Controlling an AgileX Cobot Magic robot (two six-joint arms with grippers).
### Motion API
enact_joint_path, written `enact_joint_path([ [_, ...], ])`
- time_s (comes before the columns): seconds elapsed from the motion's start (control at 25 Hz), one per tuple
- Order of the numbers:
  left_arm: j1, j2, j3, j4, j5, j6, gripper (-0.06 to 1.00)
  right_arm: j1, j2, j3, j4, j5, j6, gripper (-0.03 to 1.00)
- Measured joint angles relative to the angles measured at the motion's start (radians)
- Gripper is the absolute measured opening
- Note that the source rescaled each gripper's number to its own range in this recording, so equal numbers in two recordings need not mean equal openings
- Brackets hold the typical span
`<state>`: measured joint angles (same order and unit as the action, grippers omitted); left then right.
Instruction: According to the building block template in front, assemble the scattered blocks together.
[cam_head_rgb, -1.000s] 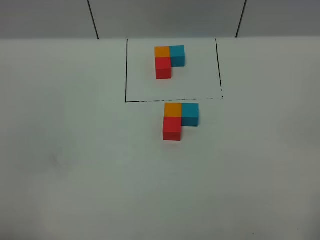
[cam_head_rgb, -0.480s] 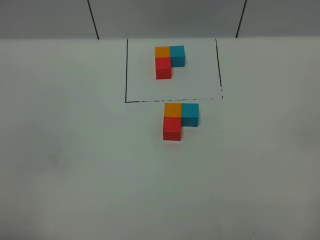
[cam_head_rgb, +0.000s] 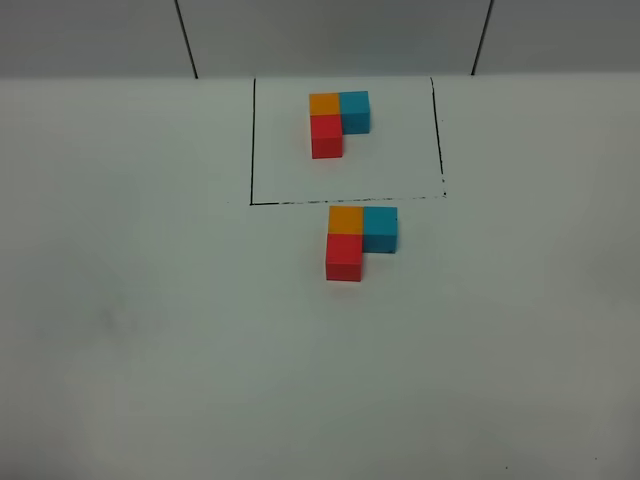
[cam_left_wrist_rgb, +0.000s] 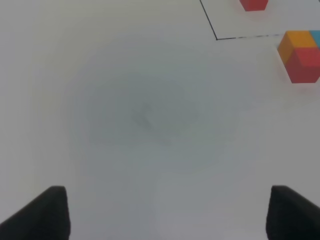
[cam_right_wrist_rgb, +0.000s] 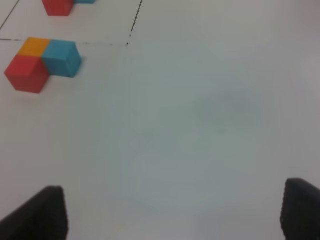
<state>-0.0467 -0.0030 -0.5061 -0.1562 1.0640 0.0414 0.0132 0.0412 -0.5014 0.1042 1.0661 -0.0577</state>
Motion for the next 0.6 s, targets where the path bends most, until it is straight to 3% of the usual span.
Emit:
enact_joint_path([
  [0.6, 0.0, 0.0, 0.0, 0.0, 0.0, 0.0, 0.83, 0.0, 0.0, 0.0, 0.01, 0.001, -0.015, 0.73],
])
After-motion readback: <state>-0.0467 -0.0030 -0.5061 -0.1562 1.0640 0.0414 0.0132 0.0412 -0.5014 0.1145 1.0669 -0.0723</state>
